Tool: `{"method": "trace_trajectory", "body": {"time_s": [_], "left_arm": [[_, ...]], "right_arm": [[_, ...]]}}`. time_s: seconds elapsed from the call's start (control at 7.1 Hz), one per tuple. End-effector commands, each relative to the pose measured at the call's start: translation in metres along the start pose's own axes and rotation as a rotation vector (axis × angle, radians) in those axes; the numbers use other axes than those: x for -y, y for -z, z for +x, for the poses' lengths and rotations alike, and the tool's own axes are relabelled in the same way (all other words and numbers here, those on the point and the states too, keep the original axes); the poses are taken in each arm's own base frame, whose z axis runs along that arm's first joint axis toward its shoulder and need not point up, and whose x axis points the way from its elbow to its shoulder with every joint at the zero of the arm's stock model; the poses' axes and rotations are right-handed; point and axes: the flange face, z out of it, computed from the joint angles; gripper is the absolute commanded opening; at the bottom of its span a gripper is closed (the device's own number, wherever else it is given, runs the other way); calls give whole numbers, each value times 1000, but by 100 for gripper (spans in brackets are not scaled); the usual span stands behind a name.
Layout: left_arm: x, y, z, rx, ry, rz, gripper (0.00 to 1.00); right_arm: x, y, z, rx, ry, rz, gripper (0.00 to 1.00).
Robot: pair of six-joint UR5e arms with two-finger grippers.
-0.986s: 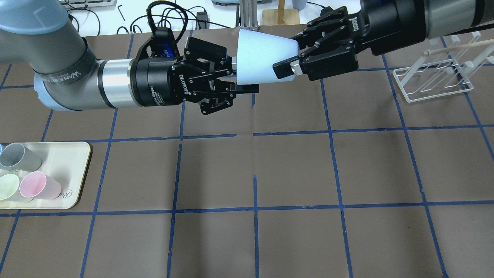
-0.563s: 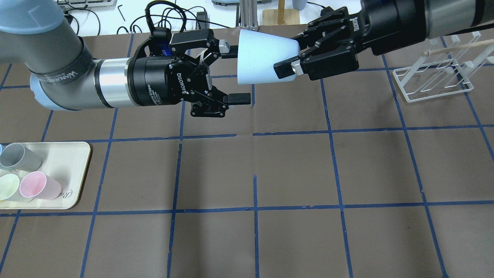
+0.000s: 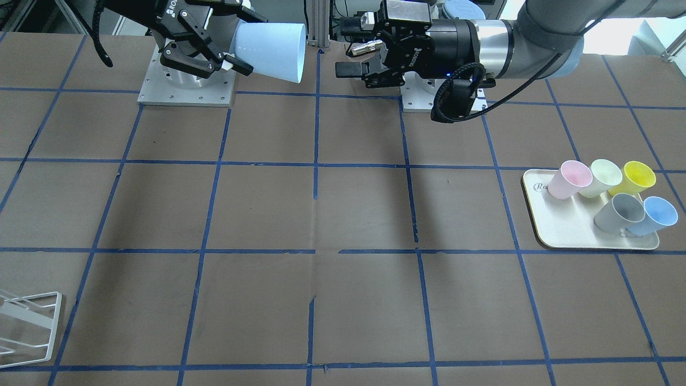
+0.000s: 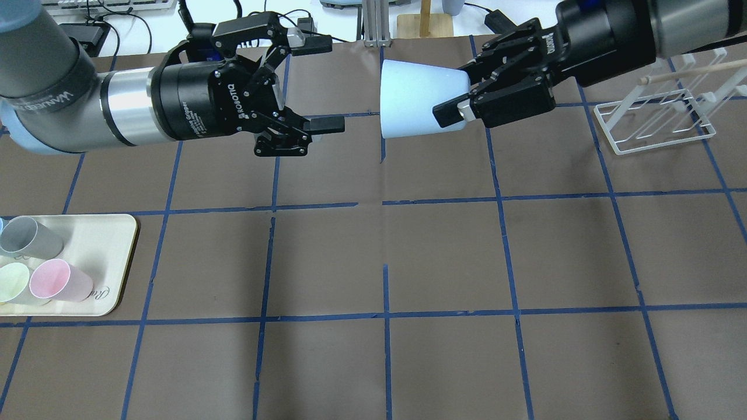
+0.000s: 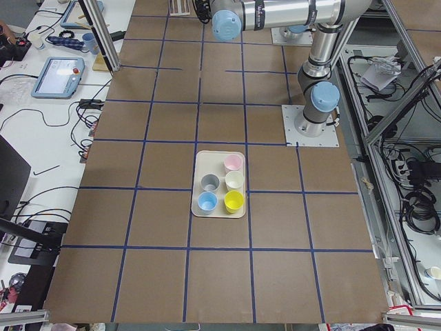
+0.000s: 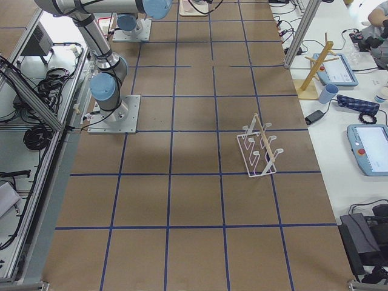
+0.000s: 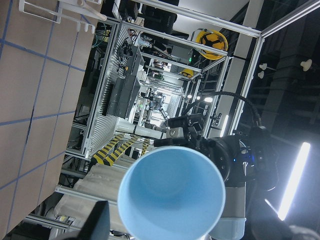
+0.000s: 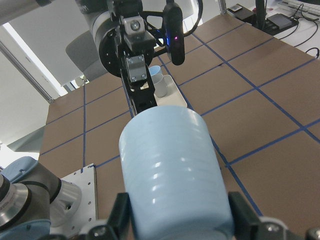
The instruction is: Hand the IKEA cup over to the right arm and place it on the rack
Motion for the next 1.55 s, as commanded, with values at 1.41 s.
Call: {"method": "trace_trajectory", "body": {"time_s": [1.41], "left_arm": [[57,143,19,1553,-302,2,100]], "right_arm": [[-151,123,275,-641,-44,-1206,14]]}}
